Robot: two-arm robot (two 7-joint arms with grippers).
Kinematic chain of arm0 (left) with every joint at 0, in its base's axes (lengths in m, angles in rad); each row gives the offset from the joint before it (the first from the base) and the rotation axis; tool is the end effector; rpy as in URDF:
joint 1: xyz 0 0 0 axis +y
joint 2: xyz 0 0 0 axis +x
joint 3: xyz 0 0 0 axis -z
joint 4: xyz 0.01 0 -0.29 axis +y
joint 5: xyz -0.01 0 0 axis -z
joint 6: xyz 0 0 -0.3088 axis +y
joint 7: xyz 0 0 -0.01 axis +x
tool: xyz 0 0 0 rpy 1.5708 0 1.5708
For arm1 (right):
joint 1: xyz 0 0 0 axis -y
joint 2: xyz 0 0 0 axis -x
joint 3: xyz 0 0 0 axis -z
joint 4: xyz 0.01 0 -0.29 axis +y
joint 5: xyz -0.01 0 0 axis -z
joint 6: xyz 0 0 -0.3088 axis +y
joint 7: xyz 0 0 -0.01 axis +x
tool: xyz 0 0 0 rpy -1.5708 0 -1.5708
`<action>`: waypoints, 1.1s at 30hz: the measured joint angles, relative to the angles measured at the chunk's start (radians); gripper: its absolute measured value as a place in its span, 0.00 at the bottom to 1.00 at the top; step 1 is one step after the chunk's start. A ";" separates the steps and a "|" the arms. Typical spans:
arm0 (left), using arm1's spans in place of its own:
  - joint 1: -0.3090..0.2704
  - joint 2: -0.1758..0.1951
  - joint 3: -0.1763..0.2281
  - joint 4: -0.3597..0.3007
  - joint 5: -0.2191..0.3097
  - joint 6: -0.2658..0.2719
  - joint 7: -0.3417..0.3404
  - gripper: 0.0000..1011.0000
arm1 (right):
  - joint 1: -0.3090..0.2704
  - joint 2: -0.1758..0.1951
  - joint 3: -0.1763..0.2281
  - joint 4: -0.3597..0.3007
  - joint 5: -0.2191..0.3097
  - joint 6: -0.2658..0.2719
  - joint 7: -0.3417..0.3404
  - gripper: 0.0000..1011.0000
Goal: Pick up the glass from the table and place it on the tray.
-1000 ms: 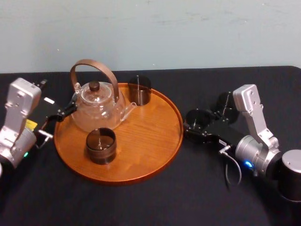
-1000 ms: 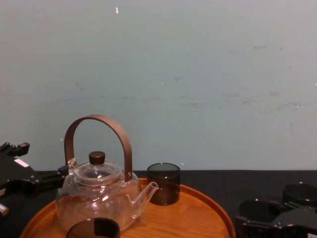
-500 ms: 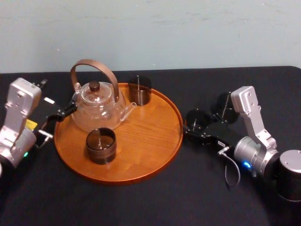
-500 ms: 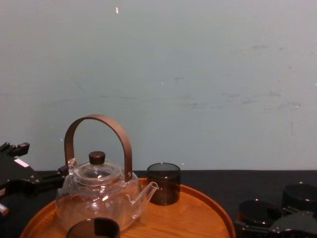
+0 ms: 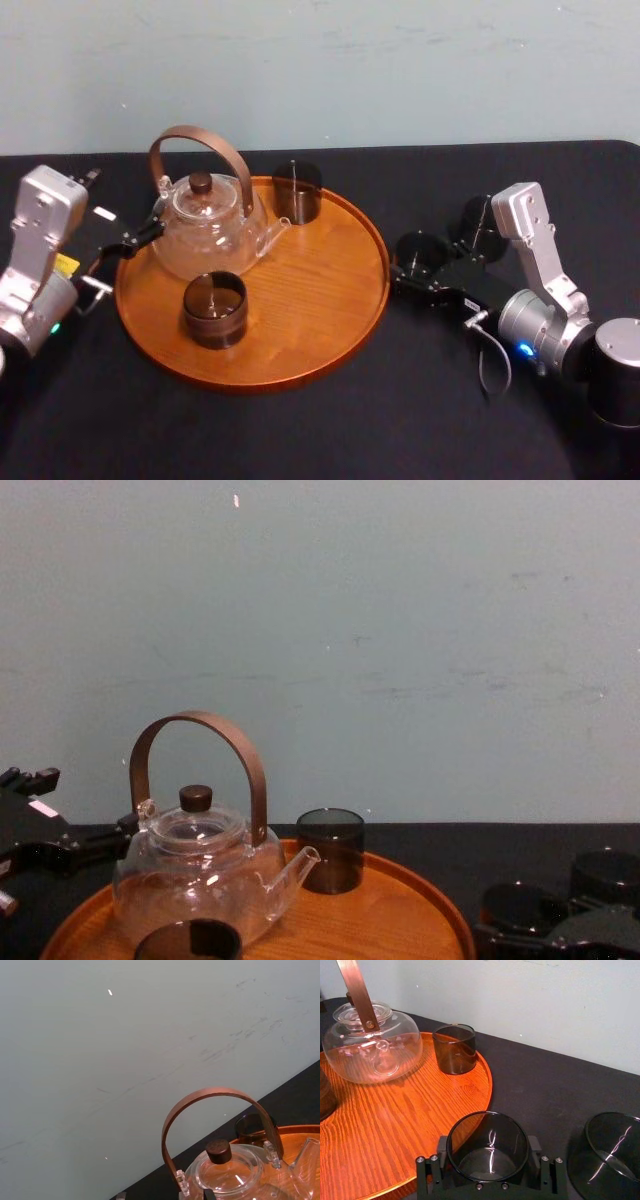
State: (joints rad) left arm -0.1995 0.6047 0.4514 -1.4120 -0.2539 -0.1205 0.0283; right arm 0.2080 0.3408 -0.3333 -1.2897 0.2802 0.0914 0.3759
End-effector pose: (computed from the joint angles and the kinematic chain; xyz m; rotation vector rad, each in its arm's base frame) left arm 0.3581 0.0827 -0.3023 0.3045 -0.2850 1.2480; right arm 0.3723 -0.0332 -0.3311 -0.2661 0.1338 -0.9753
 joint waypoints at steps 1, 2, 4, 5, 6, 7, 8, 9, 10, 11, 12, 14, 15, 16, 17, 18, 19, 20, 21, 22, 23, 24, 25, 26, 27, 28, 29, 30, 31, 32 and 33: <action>0.000 0.000 0.000 0.000 0.000 0.000 0.000 0.99 | 0.000 0.000 0.000 0.000 0.000 0.000 0.000 0.96; 0.000 0.000 0.000 0.000 0.000 0.000 0.000 0.99 | 0.000 0.000 0.000 0.000 0.000 0.000 0.000 0.94; 0.000 0.000 0.000 0.000 0.000 0.000 0.000 0.99 | 0.000 0.000 0.000 -0.001 0.000 0.000 0.000 0.90; 0.000 0.000 0.000 0.000 0.000 0.000 0.000 0.99 | 0.000 0.000 0.000 -0.001 0.000 0.000 0.000 0.90; 0.000 0.000 0.000 0.000 0.000 0.000 0.000 0.99 | 0.000 0.000 0.000 -0.001 0.000 0.000 0.000 0.89; 0.000 0.000 0.000 0.000 0.000 0.000 0.000 0.99 | -0.001 0.001 0.000 -0.001 0.000 0.000 0.000 0.90; 0.000 0.000 0.000 0.000 0.000 0.000 0.000 0.99 | 0.000 0.001 0.000 -0.001 0.000 0.000 0.000 0.90; 0.000 0.000 0.000 0.000 0.000 0.000 0.000 0.99 | -0.001 0.001 0.000 -0.001 0.000 0.000 0.000 0.90; 0.000 0.000 0.000 0.000 0.000 0.000 0.000 0.99 | -0.001 0.001 0.000 -0.001 0.000 0.000 0.000 0.90; 0.000 0.000 0.000 0.000 0.000 0.000 0.000 0.99 | -0.001 0.001 0.000 -0.001 0.000 0.000 0.000 0.90; 0.000 0.000 0.000 0.000 0.000 0.000 0.000 0.99 | -0.001 0.001 0.000 -0.001 0.000 0.000 0.000 0.90; 0.000 0.000 0.000 0.000 0.000 0.000 0.000 0.99 | -0.001 0.001 0.000 -0.001 0.000 0.000 0.000 0.90; 0.000 0.000 0.000 0.000 0.000 0.000 0.000 0.99 | -0.001 0.001 0.000 -0.001 0.000 0.000 0.000 0.90; 0.000 0.000 0.000 0.000 0.000 0.000 0.000 0.99 | -0.001 0.001 0.000 -0.001 0.000 0.000 0.000 0.90; 0.000 0.000 0.000 0.000 0.000 0.000 0.000 0.99 | -0.001 0.001 0.000 -0.001 0.000 0.000 0.000 0.90; 0.000 0.000 0.000 0.000 0.000 0.000 0.000 0.99 | -0.001 0.001 0.000 -0.001 0.000 0.000 0.000 0.90; 0.000 0.000 0.000 0.000 0.000 0.000 0.000 0.99 | -0.001 0.001 0.000 -0.001 0.000 0.000 0.000 0.90; 0.000 0.000 0.000 0.000 0.000 0.000 0.000 0.99 | -0.001 0.001 0.000 -0.001 0.000 0.000 0.000 0.90; 0.000 0.000 0.000 0.000 0.000 0.000 0.000 0.99 | -0.001 0.001 0.000 -0.001 0.000 0.000 0.000 0.90; 0.000 0.000 0.000 0.000 0.000 0.000 0.000 0.99 | -0.002 0.002 0.002 -0.003 0.002 -0.002 0.002 0.90; 0.000 0.000 0.000 0.000 0.000 0.000 0.000 0.99 | -0.004 0.003 0.003 -0.005 0.004 -0.004 0.003 0.90; 0.000 0.000 0.000 0.000 0.000 0.000 0.000 0.99 | -0.007 0.005 0.006 -0.012 0.006 -0.007 0.006 0.90; 0.000 0.000 0.000 0.000 0.000 0.000 0.000 0.99 | -0.008 0.006 0.006 -0.015 0.007 -0.008 0.007 0.90; 0.000 0.000 0.000 0.000 0.000 0.000 0.000 0.99 | -0.010 0.008 0.007 -0.019 0.007 -0.009 0.007 0.90; 0.000 0.000 0.000 0.000 0.000 0.000 0.000 0.99 | -0.012 0.009 0.008 -0.024 0.008 -0.009 0.007 0.90; 0.000 0.000 0.000 0.000 0.000 0.000 0.000 0.99 | -0.014 0.011 0.009 -0.029 0.008 -0.009 0.008 0.90; 0.000 0.000 0.000 0.000 0.000 0.000 0.000 0.99 | -0.018 0.013 0.010 -0.040 0.009 -0.009 0.008 0.90; 0.000 0.000 0.000 0.000 0.000 0.000 0.000 0.99 | -0.018 0.013 0.010 -0.040 0.009 -0.009 0.008 0.90; 0.000 0.000 0.000 0.000 0.000 0.000 0.000 0.99 | -0.021 0.016 0.010 -0.053 0.010 -0.008 0.007 0.90; 0.000 0.000 0.000 0.000 0.000 0.000 0.000 0.99 | -0.025 0.020 0.011 -0.067 0.010 -0.006 0.007 0.89; 0.000 0.000 0.000 0.000 0.000 0.000 0.000 0.99 | -0.027 0.022 0.011 -0.074 0.009 -0.005 0.007 0.90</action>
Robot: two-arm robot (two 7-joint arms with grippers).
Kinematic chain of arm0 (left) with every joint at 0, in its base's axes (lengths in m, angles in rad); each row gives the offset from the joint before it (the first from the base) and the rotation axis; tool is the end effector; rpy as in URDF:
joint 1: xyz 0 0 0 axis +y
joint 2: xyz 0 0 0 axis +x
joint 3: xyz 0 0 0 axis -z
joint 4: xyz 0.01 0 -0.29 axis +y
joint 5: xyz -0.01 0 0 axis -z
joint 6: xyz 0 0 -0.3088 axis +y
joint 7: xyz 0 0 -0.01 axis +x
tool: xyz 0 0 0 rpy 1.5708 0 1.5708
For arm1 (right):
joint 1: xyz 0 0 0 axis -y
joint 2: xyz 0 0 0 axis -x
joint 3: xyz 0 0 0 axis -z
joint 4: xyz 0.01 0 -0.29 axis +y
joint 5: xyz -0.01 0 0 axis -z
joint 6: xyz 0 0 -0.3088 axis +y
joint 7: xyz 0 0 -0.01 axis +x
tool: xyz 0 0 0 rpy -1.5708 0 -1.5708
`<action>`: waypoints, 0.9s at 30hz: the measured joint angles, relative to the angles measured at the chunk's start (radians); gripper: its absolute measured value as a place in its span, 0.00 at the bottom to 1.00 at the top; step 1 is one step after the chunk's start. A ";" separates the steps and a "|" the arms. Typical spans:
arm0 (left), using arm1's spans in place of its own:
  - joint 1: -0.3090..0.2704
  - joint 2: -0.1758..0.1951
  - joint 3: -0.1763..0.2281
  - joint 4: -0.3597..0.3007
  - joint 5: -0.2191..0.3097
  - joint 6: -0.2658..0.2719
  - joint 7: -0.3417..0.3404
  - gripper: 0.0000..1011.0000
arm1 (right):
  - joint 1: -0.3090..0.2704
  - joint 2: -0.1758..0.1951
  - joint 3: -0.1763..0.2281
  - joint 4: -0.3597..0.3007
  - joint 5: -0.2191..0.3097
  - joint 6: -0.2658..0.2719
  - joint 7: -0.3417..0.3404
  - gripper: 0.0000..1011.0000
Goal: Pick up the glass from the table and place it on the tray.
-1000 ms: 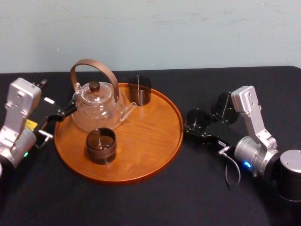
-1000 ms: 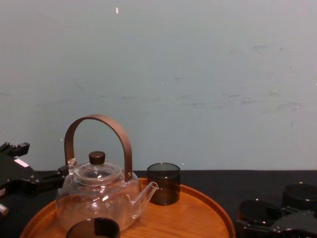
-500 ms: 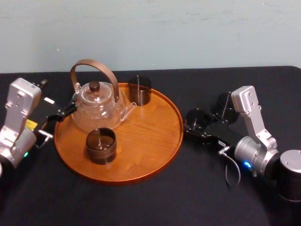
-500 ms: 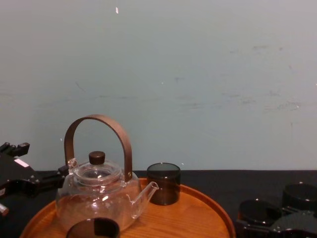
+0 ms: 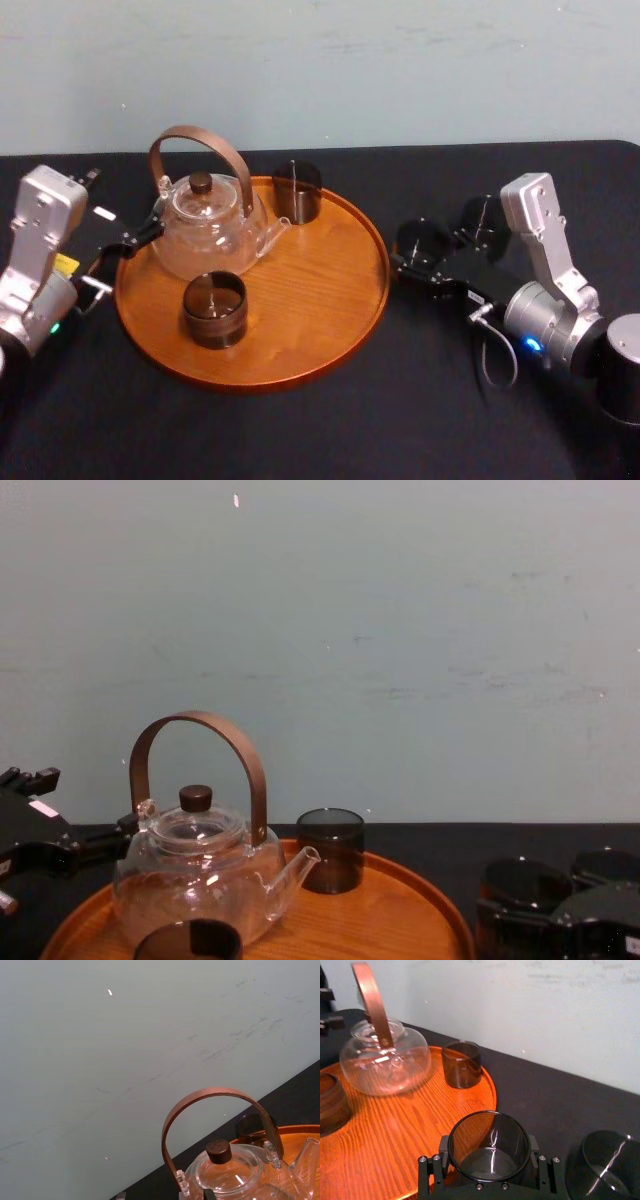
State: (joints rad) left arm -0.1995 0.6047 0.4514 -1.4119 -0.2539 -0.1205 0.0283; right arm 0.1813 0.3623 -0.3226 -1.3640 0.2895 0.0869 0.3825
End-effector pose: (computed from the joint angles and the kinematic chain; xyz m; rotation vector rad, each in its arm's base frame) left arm 0.3581 0.0827 -0.3023 0.3046 -0.2850 1.2480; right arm 0.3664 -0.0347 -0.3174 -0.2351 0.0959 -0.9599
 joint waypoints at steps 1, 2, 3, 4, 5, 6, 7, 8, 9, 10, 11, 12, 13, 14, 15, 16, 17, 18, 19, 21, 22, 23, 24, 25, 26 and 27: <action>0.000 0.000 0.000 0.000 0.000 0.000 0.000 0.99 | -0.004 0.004 0.000 -0.017 -0.001 0.003 -0.001 0.90; 0.000 0.000 0.000 0.000 0.000 0.000 0.000 0.99 | -0.004 0.004 0.000 -0.017 -0.001 0.003 -0.001 0.90; 0.000 0.000 0.000 0.000 0.000 0.000 0.000 0.99 | -0.007 0.007 -0.002 -0.030 -0.001 0.007 -0.001 0.90; 0.000 0.000 0.000 0.000 0.000 0.000 0.000 0.99 | -0.009 0.009 -0.003 -0.037 -0.001 0.008 -0.001 0.90; 0.000 0.000 0.000 0.000 0.000 0.000 0.000 0.99 | -0.010 0.010 -0.004 -0.044 -0.002 0.009 -0.001 0.90; 0.000 0.000 0.000 0.000 0.000 0.000 0.000 0.99 | -0.013 0.013 -0.006 -0.059 -0.004 0.012 -0.001 0.90; 0.000 0.000 0.000 0.000 0.000 0.000 0.000 0.99 | -0.015 0.015 -0.008 -0.066 -0.005 0.014 -0.001 0.90; 0.000 0.000 0.000 0.000 0.000 0.000 0.000 0.99 | -0.018 0.017 -0.012 -0.080 -0.006 0.017 0.001 0.90; 0.000 0.000 0.000 0.000 0.000 0.000 0.000 0.99 | -0.019 0.018 -0.014 -0.086 -0.007 0.018 0.002 0.90; 0.000 0.000 0.000 0.000 0.000 0.000 0.000 0.99 | -0.020 0.018 -0.016 -0.092 -0.007 0.020 0.003 0.90; 0.000 0.000 0.000 0.000 0.000 0.000 0.000 0.99 | -0.022 0.019 -0.018 -0.098 -0.007 0.021 0.004 0.90; 0.000 0.000 0.000 0.000 0.000 0.000 0.000 0.99 | -0.023 0.019 -0.022 -0.108 -0.007 0.024 0.008 0.90; 0.000 0.000 0.000 0.000 0.000 0.000 0.000 0.99 | -0.023 0.020 -0.025 -0.112 -0.007 0.025 0.009 0.90; 0.000 0.000 0.000 0.000 0.000 0.000 0.000 0.99 | -0.024 0.019 -0.028 -0.117 -0.007 0.026 0.010 0.90; 0.000 0.000 0.000 0.000 0.000 0.000 0.000 0.99 | -0.024 0.019 -0.032 -0.121 -0.008 0.026 0.012 0.90; 0.000 0.000 0.000 0.000 0.000 0.000 0.000 0.99 | -0.024 0.017 -0.039 -0.127 -0.008 0.027 0.015 0.90; 0.000 0.000 0.000 0.000 0.000 0.000 0.000 0.99 | -0.023 0.015 -0.046 -0.131 -0.008 0.029 0.019 0.90; 0.000 0.000 0.000 0.000 0.000 0.000 0.000 0.99 | -0.022 0.013 -0.050 -0.133 -0.008 0.029 0.020 0.90; 0.000 0.000 0.000 0.000 0.000 0.000 0.000 0.99 | -0.021 0.012 -0.054 -0.135 -0.008 0.030 0.022 0.90; 0.000 0.000 0.000 0.000 0.000 0.000 0.000 0.99 | -0.017 0.007 -0.065 -0.136 -0.008 0.032 0.027 0.90; 0.000 0.000 0.000 0.000 0.000 0.000 0.000 0.99 | -0.015 0.006 -0.069 -0.137 -0.007 0.033 0.029 0.90; 0.000 0.000 0.000 0.000 0.000 0.000 0.000 0.99 | -0.013 0.004 -0.074 -0.137 -0.007 0.034 0.031 0.90; 0.000 0.000 0.000 0.000 0.000 0.000 0.000 0.99 | -0.012 0.002 -0.078 -0.137 -0.006 0.036 0.033 0.90; 0.000 0.000 0.000 0.000 0.000 0.000 0.000 0.99 | -0.007 -0.001 -0.086 -0.136 -0.006 0.038 0.035 0.90; 0.000 0.000 0.000 0.000 0.000 0.000 0.000 0.99 | -0.005 -0.003 -0.091 -0.134 -0.007 0.039 0.036 0.90; 0.000 0.000 0.000 0.000 0.000 0.000 0.000 0.99 | 0.000 -0.008 -0.100 -0.132 -0.007 0.042 0.037 0.90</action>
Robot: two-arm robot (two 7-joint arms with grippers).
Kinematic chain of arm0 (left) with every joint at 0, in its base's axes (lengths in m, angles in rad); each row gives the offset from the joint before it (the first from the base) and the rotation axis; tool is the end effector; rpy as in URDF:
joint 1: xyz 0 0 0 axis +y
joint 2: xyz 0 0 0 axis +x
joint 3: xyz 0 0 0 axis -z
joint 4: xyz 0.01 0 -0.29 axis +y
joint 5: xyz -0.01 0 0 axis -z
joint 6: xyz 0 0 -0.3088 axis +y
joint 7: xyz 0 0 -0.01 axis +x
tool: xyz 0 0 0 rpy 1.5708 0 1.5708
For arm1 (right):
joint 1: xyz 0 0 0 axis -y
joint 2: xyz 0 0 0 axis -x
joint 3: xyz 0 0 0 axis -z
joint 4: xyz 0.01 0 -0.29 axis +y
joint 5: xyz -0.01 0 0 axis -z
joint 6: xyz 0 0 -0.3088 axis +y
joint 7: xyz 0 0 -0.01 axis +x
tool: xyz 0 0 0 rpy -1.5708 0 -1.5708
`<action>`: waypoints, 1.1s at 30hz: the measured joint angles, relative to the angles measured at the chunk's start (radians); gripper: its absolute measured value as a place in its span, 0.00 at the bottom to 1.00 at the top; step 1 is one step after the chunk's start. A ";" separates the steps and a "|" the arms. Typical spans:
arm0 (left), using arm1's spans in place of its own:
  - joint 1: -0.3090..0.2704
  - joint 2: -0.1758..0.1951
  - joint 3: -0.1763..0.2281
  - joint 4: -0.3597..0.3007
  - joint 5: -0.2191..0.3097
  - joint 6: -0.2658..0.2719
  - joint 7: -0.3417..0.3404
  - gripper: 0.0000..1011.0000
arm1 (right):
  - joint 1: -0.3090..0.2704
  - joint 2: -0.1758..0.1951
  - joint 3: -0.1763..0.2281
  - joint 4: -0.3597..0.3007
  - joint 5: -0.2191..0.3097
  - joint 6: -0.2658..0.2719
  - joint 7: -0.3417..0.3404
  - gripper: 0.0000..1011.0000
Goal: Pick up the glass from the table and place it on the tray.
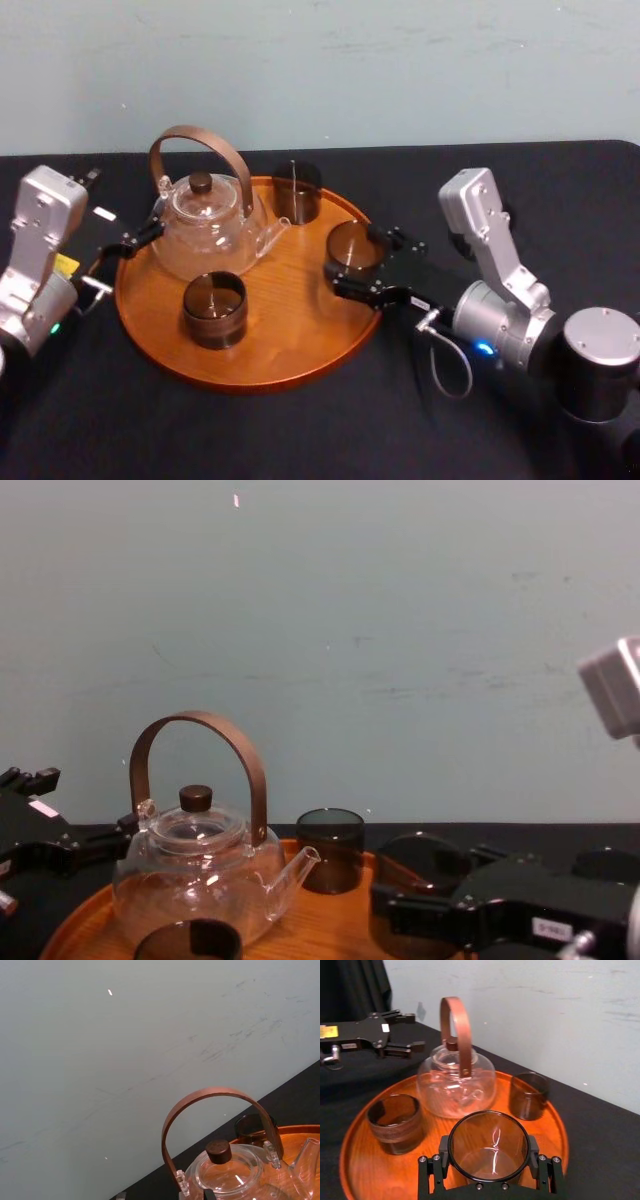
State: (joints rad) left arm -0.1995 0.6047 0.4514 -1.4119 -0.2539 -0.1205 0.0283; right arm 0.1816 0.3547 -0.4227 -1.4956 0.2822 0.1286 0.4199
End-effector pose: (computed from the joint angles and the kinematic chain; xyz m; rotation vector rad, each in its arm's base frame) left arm 0.3581 0.0827 -0.3023 0.3046 -0.2850 1.2480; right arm 0.3566 0.0132 -0.2920 -0.2073 0.0485 -0.7868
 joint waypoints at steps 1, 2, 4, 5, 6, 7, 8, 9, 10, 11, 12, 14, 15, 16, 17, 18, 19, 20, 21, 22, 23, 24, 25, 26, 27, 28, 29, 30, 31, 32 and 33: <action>0.000 0.000 0.000 0.000 0.000 0.000 0.000 0.99 | 0.002 -0.002 -0.004 0.002 0.000 0.001 0.001 0.90; 0.000 0.000 0.000 0.000 0.000 0.000 0.000 0.99 | 0.005 -0.004 -0.010 0.004 0.000 0.003 0.003 0.90; 0.000 0.000 0.000 0.000 0.000 0.000 0.000 0.99 | 0.012 -0.010 -0.023 0.009 -0.001 0.010 0.005 0.90; 0.000 0.000 0.000 0.000 0.000 0.000 0.000 0.99 | 0.015 -0.012 -0.028 0.010 -0.003 0.012 0.005 0.90; 0.000 0.000 0.000 0.000 0.000 0.000 0.000 0.99 | 0.019 -0.016 -0.036 0.013 -0.006 0.016 0.006 0.90; 0.000 0.000 0.000 0.000 0.000 0.000 0.000 0.99 | 0.021 -0.017 -0.040 0.014 -0.007 0.018 0.006 0.90; 0.000 0.000 0.000 0.000 0.000 0.000 0.000 0.99 | 0.024 -0.020 -0.045 0.016 -0.010 0.020 0.006 0.90; 0.000 0.000 0.000 0.000 0.000 0.000 0.000 0.99 | 0.025 -0.022 -0.048 0.017 -0.011 0.021 0.006 0.90; 0.000 0.000 0.000 0.000 0.000 0.000 0.000 0.99 | 0.027 -0.024 -0.052 0.019 -0.012 0.023 0.006 0.90; 0.000 0.000 0.000 0.000 0.000 0.000 0.000 0.99 | 0.031 -0.027 -0.060 0.023 -0.016 0.025 0.006 0.90; 0.000 0.000 0.000 0.000 0.000 0.000 0.000 0.99 | 0.032 -0.030 -0.064 0.026 -0.018 0.025 0.006 0.90; 0.000 0.000 0.000 0.000 0.000 0.000 0.000 0.99 | 0.036 -0.035 -0.073 0.032 -0.022 0.026 0.006 0.90; 0.000 0.000 0.000 0.000 0.000 0.000 0.000 0.99 | 0.037 -0.037 -0.075 0.034 -0.023 0.025 0.006 0.90; 0.000 0.000 0.000 0.000 0.000 0.000 0.000 0.99 | 0.038 -0.039 -0.078 0.036 -0.025 0.025 0.006 0.90; 0.000 0.000 0.000 0.000 0.000 0.000 0.000 0.99 | 0.038 -0.042 -0.083 0.039 -0.027 0.024 0.006 0.90; 0.000 0.000 0.000 0.000 0.000 0.000 0.000 0.99 | 0.039 -0.044 -0.086 0.041 -0.029 0.023 0.006 0.89; 0.000 0.000 0.000 0.000 0.000 0.000 0.000 0.99 | 0.041 -0.047 -0.090 0.045 -0.032 0.021 0.006 0.90; 0.000 0.000 0.000 0.000 0.000 0.000 0.000 0.99 | 0.041 -0.047 -0.090 0.045 -0.032 0.021 0.006 0.90; 0.000 0.000 0.000 0.000 0.000 0.000 0.000 0.99 | 0.042 -0.050 -0.094 0.048 -0.034 0.019 0.006 0.90; 0.000 0.000 0.000 0.000 0.000 0.000 0.000 0.99 | 0.044 -0.053 -0.098 0.053 -0.036 0.016 0.007 0.90; 0.000 0.000 0.000 0.000 0.000 0.000 0.000 0.99 | 0.044 -0.053 -0.098 0.053 -0.036 0.016 0.007 0.90; 0.000 0.000 0.000 0.000 0.000 0.000 0.000 0.99 | 0.046 -0.056 -0.101 0.058 -0.037 0.014 0.009 0.90; 0.000 0.000 0.000 0.000 0.000 0.000 0.000 0.99 | 0.047 -0.057 -0.102 0.061 -0.037 0.013 0.010 0.90; 0.000 0.000 0.000 0.000 0.000 0.000 0.000 0.99 | 0.048 -0.060 -0.105 0.066 -0.038 0.010 0.012 0.90; 0.000 0.000 0.000 0.000 0.000 0.000 0.000 0.99 | 0.048 -0.061 -0.106 0.068 -0.039 0.009 0.012 0.90; 0.000 0.000 0.000 0.000 0.000 0.000 0.000 0.99 | 0.049 -0.062 -0.108 0.070 -0.039 0.008 0.013 0.90; 0.000 0.000 0.000 0.000 0.000 0.000 0.000 0.99 | 0.049 -0.063 -0.109 0.073 -0.039 0.006 0.014 0.90; 0.000 0.000 0.000 0.000 0.000 0.000 0.000 0.99 | 0.051 -0.066 -0.111 0.080 -0.040 0.003 0.016 0.90; 0.000 0.000 0.000 0.000 0.000 0.000 0.000 0.99 | 0.051 -0.067 -0.112 0.084 -0.040 0.002 0.017 0.90; 0.000 0.000 0.000 0.000 0.000 0.000 0.000 0.99 | 0.053 -0.069 -0.113 0.089 -0.040 0.000 0.019 0.90; 0.000 0.000 0.000 0.000 0.000 0.000 0.000 0.99 | 0.053 -0.069 -0.113 0.089 -0.040 0.000 0.019 0.90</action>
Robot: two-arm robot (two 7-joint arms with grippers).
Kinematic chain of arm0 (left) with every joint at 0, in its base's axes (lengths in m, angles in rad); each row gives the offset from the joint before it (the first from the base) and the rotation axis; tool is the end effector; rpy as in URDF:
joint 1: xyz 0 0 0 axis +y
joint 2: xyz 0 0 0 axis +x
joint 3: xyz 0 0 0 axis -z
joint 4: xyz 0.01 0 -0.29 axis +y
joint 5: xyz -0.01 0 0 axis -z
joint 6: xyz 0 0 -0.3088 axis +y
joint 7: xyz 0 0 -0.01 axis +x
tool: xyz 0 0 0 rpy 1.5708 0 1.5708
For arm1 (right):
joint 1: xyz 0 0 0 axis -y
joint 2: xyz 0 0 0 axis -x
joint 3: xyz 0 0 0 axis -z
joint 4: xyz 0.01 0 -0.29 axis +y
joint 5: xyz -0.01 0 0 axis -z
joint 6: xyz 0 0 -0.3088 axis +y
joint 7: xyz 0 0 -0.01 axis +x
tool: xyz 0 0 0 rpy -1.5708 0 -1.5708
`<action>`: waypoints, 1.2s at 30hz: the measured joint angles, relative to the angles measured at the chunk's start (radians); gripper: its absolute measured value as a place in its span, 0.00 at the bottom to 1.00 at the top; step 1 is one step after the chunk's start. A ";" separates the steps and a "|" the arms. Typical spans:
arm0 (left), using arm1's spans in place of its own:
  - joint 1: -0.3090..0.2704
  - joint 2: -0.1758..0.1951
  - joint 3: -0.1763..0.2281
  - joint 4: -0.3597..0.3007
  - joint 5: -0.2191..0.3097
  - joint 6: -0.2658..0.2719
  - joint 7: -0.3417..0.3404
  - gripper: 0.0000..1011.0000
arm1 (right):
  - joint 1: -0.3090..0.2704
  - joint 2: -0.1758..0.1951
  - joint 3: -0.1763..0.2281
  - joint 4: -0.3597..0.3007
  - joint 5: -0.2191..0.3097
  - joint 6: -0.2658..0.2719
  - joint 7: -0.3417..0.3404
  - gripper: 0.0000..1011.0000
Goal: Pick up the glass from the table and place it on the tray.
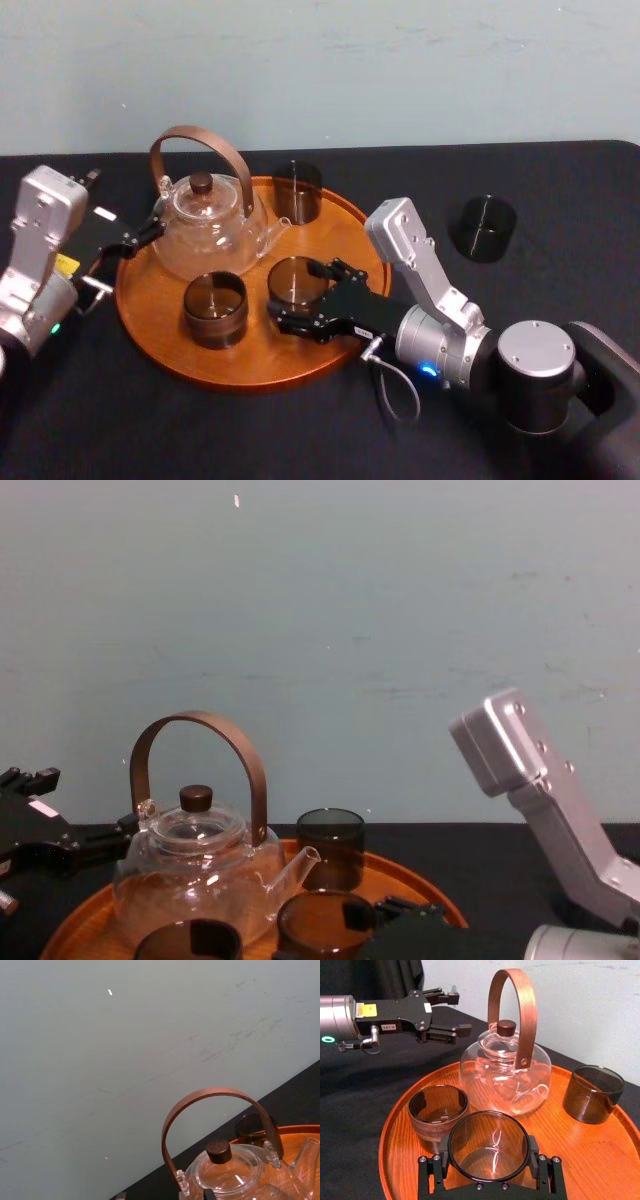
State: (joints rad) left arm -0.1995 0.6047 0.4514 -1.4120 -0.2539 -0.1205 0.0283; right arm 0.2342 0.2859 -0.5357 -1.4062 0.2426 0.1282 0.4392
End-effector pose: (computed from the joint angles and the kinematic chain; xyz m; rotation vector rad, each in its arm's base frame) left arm 0.3581 0.0827 -0.3023 0.3045 -0.2850 1.2480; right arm 0.3591 0.0586 -0.3106 -0.2484 0.0707 -0.6757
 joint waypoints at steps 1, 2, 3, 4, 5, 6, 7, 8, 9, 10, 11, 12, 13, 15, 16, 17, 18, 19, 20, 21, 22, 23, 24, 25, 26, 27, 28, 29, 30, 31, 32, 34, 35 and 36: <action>0.000 0.000 0.000 0.000 0.000 0.000 0.000 0.99 | 0.001 -0.002 -0.002 0.006 0.000 -0.003 0.002 0.90; 0.000 0.000 0.000 0.000 0.000 0.000 0.000 0.99 | 0.002 -0.003 -0.002 0.009 0.000 -0.004 0.003 0.90; 0.000 0.000 0.000 0.000 0.000 0.000 0.000 0.99 | 0.003 -0.005 -0.004 0.015 0.000 -0.008 0.005 0.90; 0.000 0.000 0.000 0.000 0.000 0.000 0.000 0.99 | 0.004 -0.006 -0.004 0.019 0.000 -0.009 0.006 0.90; 0.000 0.000 0.000 0.000 0.000 0.000 0.000 0.99 | 0.005 -0.008 -0.005 0.024 0.000 -0.011 0.007 0.90; 0.000 0.000 0.000 0.000 0.000 0.000 0.000 0.99 | 0.005 -0.008 -0.005 0.024 0.000 -0.011 0.007 0.90; 0.000 0.000 0.000 0.000 0.000 0.000 0.000 0.99 | 0.006 -0.009 -0.005 0.029 0.000 -0.014 0.009 0.90; 0.000 0.000 0.000 0.000 0.000 0.000 0.000 0.99 | 0.007 -0.010 -0.005 0.032 0.001 -0.015 0.010 0.90; 0.000 0.000 0.000 0.000 0.000 0.000 0.000 0.99 | 0.007 -0.010 -0.006 0.038 0.002 -0.018 0.013 0.90; 0.000 0.000 0.000 0.000 0.000 0.000 0.000 0.99 | 0.008 -0.011 -0.006 0.041 0.002 -0.019 0.014 0.90; 0.000 0.000 0.000 0.000 0.000 0.000 0.000 0.99 | 0.008 -0.011 -0.006 0.041 0.002 -0.019 0.014 0.90; 0.000 0.000 0.000 0.000 0.000 0.000 0.000 0.99 | 0.010 -0.013 -0.007 0.050 0.005 -0.025 0.017 0.90; 0.000 0.000 0.000 0.000 0.000 0.000 0.000 0.99 | 0.010 -0.013 -0.007 0.050 0.005 -0.025 0.017 0.90; 0.000 0.000 0.000 0.000 0.000 0.000 0.000 0.99 | 0.012 -0.015 -0.007 0.058 0.006 -0.029 0.019 0.90; 0.000 0.000 0.000 0.000 0.000 0.000 0.000 0.99 | 0.013 -0.017 -0.008 0.064 0.007 -0.033 0.021 0.90; 0.000 0.000 0.000 0.000 0.000 0.000 0.000 0.99 | 0.013 -0.017 -0.008 0.064 0.007 -0.033 0.021 0.90; 0.000 0.000 0.000 0.000 0.000 0.000 0.000 0.99 | 0.014 -0.018 -0.008 0.070 0.010 -0.036 0.023 0.90; 0.000 0.000 0.000 0.000 0.000 0.000 0.000 0.99 | 0.016 -0.020 -0.008 0.075 0.012 -0.039 0.025 0.90; 0.000 0.000 0.000 0.000 0.000 0.000 0.000 0.99 | 0.017 -0.020 -0.008 0.077 0.013 -0.040 0.026 0.90; 0.000 0.000 0.000 0.000 0.000 0.000 0.000 0.99 | 0.017 -0.021 -0.009 0.079 0.014 -0.041 0.027 0.90; 0.000 0.000 0.000 0.000 0.000 0.000 0.000 0.99 | 0.018 -0.022 -0.009 0.082 0.014 -0.042 0.028 0.90; 0.000 0.000 0.000 0.000 0.000 0.000 0.000 0.99 | 0.019 -0.023 -0.010 0.085 0.015 -0.044 0.030 0.90; 0.000 0.000 0.000 0.000 0.000 0.000 0.000 0.99 | 0.019 -0.023 -0.010 0.087 0.015 -0.045 0.030 0.90; 0.000 0.000 0.000 0.000 0.000 0.000 0.000 0.99 | 0.020 -0.024 -0.011 0.090 0.017 -0.046 0.032 0.90; 0.000 0.000 0.000 0.000 0.000 0.000 0.000 0.99 | 0.021 -0.024 -0.011 0.092 0.017 -0.046 0.032 0.90; 0.000 0.000 0.000 0.000 0.000 0.000 0.000 0.99 | 0.021 -0.024 -0.012 0.092 0.017 -0.046 0.032 0.90; 0.000 0.000 0.000 0.000 0.000 0.000 0.000 0.99 | 0.022 -0.025 -0.012 0.093 0.018 -0.046 0.032 0.90; 0.000 0.000 0.000 0.000 0.000 0.000 0.000 0.99 | 0.022 -0.025 -0.013 0.095 0.018 -0.046 0.032 0.90; 0.000 0.000 0.000 0.000 0.000 0.000 0.000 0.99 | 0.022 -0.026 -0.014 0.096 0.018 -0.046 0.032 0.90; 0.000 0.000 0.000 0.000 0.000 0.000 0.000 0.99 | 0.023 -0.026 -0.014 0.098 0.018 -0.046 0.033 0.90; 0.000 0.000 0.000 0.000 0.000 0.000 0.000 0.99 | 0.023 -0.026 -0.014 0.099 0.019 -0.045 0.033 0.90; 0.000 0.000 0.000 0.000 0.000 0.000 0.000 0.99 | 0.024 -0.027 -0.015 0.102 0.020 -0.044 0.034 0.90; 0.000 0.000 0.000 0.000 0.000 0.000 0.000 0.99 | 0.025 -0.027 -0.016 0.104 0.021 -0.043 0.035 0.90; 0.000 0.000 0.000 0.000 0.000 0.000 0.000 0.99 | 0.026 -0.027 -0.017 0.105 0.021 -0.042 0.035 0.90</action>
State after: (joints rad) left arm -0.1995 0.6047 0.4514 -1.4119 -0.2539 -0.1205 0.0283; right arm 0.2599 0.2585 -0.5523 -1.3008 0.2635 0.0857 0.4740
